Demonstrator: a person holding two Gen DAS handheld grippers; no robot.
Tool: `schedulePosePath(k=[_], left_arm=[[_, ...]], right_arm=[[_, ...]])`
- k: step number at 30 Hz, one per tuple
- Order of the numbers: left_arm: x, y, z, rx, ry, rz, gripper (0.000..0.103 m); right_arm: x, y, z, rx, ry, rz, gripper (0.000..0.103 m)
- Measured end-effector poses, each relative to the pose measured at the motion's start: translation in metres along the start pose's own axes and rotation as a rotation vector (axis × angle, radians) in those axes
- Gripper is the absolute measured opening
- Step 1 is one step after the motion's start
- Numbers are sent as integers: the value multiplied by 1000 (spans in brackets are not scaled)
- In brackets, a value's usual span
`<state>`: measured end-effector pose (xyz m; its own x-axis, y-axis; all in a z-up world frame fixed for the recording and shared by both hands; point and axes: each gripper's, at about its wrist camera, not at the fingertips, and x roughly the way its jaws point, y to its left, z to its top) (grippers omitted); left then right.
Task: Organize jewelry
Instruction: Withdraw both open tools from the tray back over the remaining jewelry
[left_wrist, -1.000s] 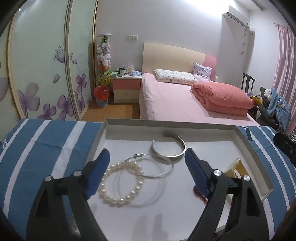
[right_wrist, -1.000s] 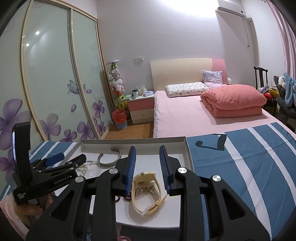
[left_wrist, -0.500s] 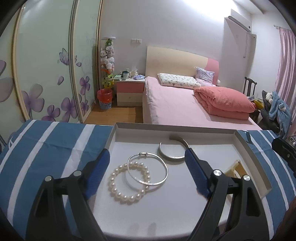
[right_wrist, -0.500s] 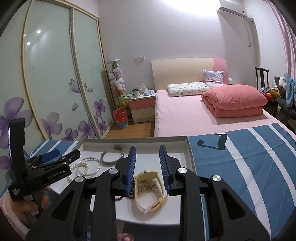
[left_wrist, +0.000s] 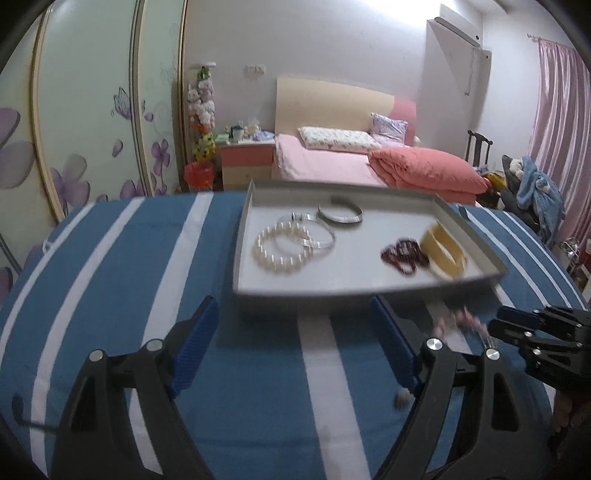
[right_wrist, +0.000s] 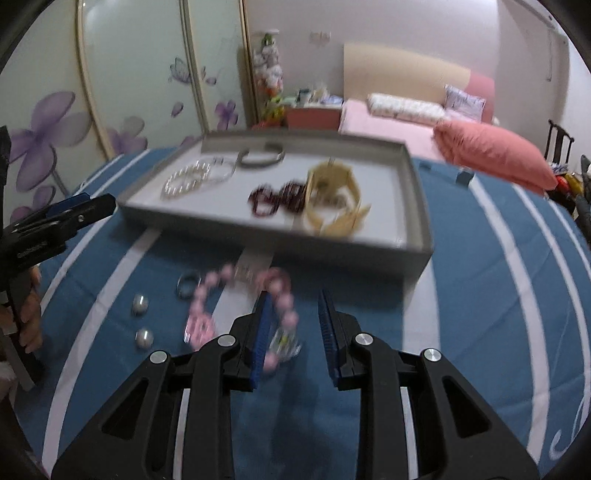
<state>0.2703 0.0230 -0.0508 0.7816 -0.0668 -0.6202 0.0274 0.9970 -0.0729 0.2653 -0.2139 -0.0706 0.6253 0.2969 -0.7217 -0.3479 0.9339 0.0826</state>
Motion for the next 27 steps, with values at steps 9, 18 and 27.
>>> schedulePosePath(k=[9,18,27], left_arm=[[-9,-18,-26,46,68,-55,83],[-6,-36,-36,98,107,-92,83],[8,-52,-37,154,164,-62,82]], right_arm=[[14,7,0,16,70,-34,27],[12,5,-2,13,66,-88,16],[3,-42,-7,175,53,-200,16]])
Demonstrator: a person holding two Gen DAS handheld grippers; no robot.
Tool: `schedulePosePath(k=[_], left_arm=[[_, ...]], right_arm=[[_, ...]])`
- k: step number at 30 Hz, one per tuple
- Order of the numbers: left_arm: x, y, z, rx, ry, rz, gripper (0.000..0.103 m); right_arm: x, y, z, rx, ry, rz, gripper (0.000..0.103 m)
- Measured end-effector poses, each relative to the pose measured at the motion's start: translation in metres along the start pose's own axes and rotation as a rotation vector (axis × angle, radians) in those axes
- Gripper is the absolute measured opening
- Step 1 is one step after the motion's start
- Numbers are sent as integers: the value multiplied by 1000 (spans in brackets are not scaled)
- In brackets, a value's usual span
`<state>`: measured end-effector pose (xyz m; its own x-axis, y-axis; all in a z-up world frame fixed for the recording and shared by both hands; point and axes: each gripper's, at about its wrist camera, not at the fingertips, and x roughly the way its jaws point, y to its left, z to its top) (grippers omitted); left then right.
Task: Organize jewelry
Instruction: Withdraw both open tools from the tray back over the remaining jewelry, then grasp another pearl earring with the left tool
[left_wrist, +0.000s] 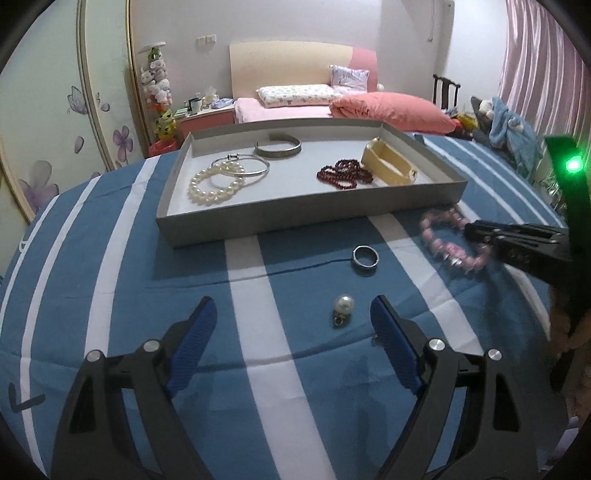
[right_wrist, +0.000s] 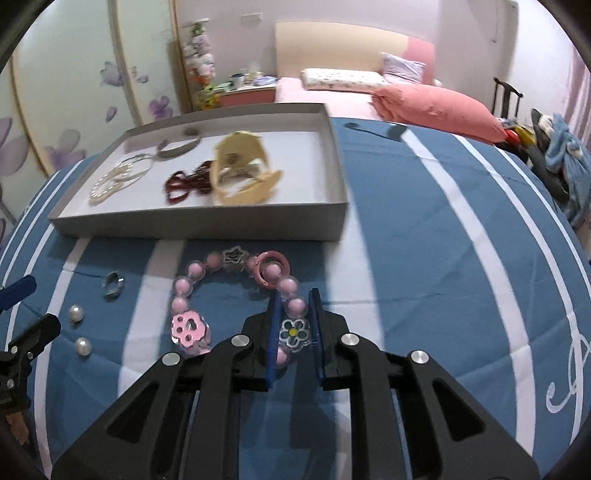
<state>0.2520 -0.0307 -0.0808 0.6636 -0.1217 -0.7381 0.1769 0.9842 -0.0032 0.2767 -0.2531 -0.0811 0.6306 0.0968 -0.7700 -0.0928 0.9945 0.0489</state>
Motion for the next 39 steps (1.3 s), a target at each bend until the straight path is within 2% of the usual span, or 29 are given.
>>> schedulePosePath(k=[7,14,17,22,24,36,39], left_arm=[[18,-10,6,17,60,9,60],[22,-18,6,29,76,0,50],[22,-21,6,36,73,-6,42],[21,-25,7,57,69,-10,19],[21,-25,8,53,69,-12,14],[22,-19,9,24,67,-23,14],[22,-10,11,-2,65,-15,14]], right_arm=[[0,0,0,1,1,14,16],[1,-1,0,4,1,21,16],[1,-1,0,4,1,20,16],[1,-1,0,4,1,20,16],[1,-1,0,4,1,20,16],[1,-2,1,8,1,25,16],[1,-4,1,27,-3,49,16]])
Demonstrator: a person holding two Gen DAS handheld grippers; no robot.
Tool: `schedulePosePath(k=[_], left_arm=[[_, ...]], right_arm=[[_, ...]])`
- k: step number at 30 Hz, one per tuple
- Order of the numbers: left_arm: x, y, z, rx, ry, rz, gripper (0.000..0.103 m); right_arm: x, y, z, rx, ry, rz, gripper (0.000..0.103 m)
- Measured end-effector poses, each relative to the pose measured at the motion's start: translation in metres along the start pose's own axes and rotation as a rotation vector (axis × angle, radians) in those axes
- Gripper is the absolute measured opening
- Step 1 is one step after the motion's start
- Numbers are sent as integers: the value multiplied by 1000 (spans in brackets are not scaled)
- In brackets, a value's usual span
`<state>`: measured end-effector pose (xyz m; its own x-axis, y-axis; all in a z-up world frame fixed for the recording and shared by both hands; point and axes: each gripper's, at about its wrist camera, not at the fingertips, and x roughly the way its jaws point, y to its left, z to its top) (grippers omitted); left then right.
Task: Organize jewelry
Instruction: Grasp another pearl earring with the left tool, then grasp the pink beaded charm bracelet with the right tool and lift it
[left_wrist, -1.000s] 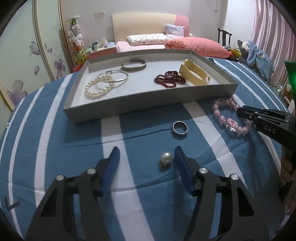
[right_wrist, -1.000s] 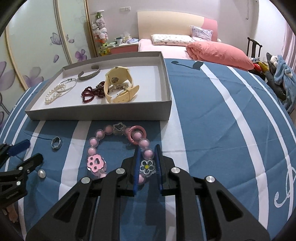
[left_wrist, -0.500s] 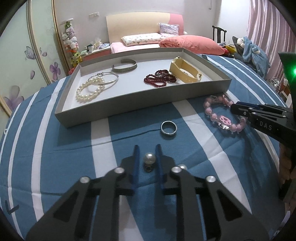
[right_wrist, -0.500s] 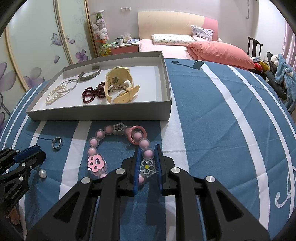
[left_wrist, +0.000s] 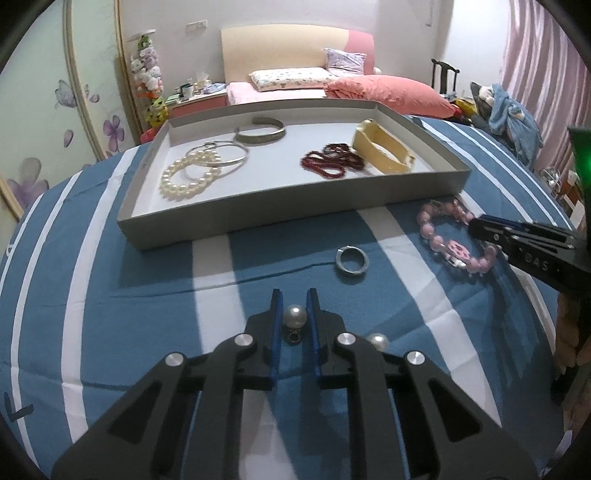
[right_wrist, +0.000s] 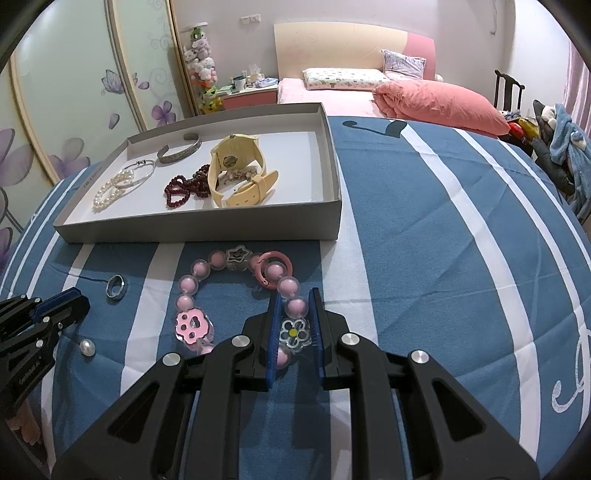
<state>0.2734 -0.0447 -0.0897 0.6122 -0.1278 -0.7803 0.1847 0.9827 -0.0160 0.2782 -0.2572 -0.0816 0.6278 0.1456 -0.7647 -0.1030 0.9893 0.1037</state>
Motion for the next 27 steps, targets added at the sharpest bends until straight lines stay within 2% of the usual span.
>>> schedulePosePath(k=[13,21,27], left_arm=[[-7,43,2,-140,-45,23,14],[-12,40,1,-128,-70,22,14],[-21,40,1,-133,-117,14,14]], right_arm=[[-19,7,1,-3,-116,88,16],[-27,9,0,-15,-166,117,16],[-41,17,-2,-46,-236,144,16]])
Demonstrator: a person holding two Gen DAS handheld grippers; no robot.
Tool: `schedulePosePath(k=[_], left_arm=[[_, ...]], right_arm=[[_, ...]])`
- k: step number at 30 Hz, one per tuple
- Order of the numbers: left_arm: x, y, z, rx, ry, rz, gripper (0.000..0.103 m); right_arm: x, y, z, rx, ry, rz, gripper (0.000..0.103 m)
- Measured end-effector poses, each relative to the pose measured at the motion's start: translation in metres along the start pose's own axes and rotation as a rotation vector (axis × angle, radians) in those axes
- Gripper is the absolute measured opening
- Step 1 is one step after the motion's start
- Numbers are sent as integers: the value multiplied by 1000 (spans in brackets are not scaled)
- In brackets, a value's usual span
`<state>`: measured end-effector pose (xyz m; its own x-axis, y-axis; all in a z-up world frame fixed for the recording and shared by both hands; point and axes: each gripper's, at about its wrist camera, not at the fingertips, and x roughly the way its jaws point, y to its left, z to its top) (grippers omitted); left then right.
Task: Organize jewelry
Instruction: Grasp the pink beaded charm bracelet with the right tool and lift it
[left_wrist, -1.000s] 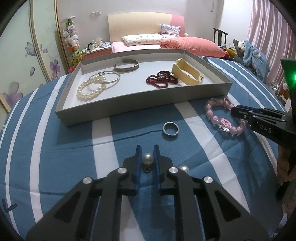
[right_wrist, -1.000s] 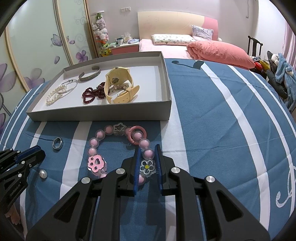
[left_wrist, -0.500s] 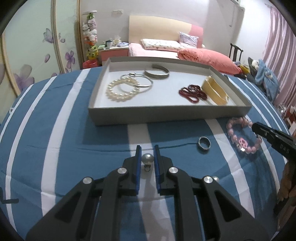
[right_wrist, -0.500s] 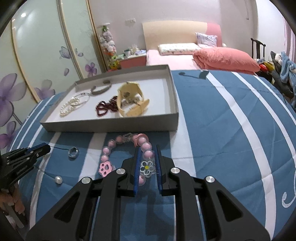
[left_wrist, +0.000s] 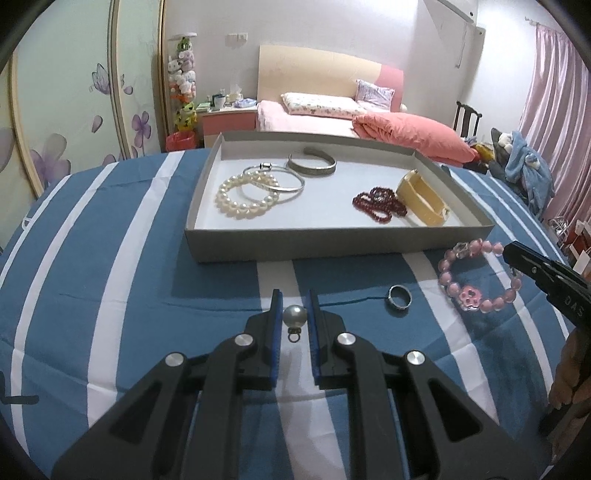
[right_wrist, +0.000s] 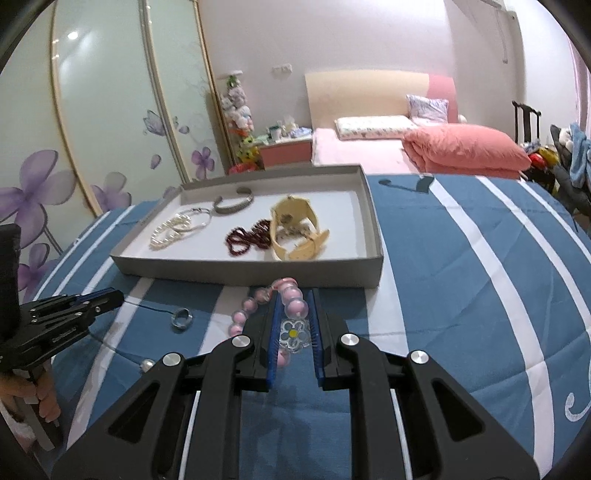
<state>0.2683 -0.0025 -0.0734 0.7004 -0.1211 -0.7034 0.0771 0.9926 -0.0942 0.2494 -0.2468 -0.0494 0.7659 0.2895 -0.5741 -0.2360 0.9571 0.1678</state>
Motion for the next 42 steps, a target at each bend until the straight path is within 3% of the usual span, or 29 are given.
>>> schedulePosePath(k=[11,12,13,17,23,25,27,30,35,42], left_arm=[[-25,-3,4,5,-119,-8,14],[-27,-2,5,5,-128,-8,14],[-29,-2,5,6,-135,-9,14],[-36,-3,7,10,-166,-11,14],[-38,-3,5,6,-161,-12,14],[-38,-2,4,5,-159,-14,14],[-39,-1,4,6,-161,-13,14],[-37,0,4,5,-162,-12,14],[-37,4,3,-2,-163,-9,14],[-37,4,3,3,-158,-9,14]], right_arm=[[-24,19,10,-50,-113,52,16],[-25,20,11,-51,-118,54,14],[-27,21,12,-54,-127,62,2],[-34,24,17,-65,-154,62,1],[-16,19,9,-77,-15,17,4],[-13,9,6,-48,31,2,15],[-14,-1,1,-39,60,-17,46],[-12,-19,-6,-47,132,-80,47],[-4,-36,-20,-52,231,-80,47],[16,-30,-23,-98,275,-89,41]])
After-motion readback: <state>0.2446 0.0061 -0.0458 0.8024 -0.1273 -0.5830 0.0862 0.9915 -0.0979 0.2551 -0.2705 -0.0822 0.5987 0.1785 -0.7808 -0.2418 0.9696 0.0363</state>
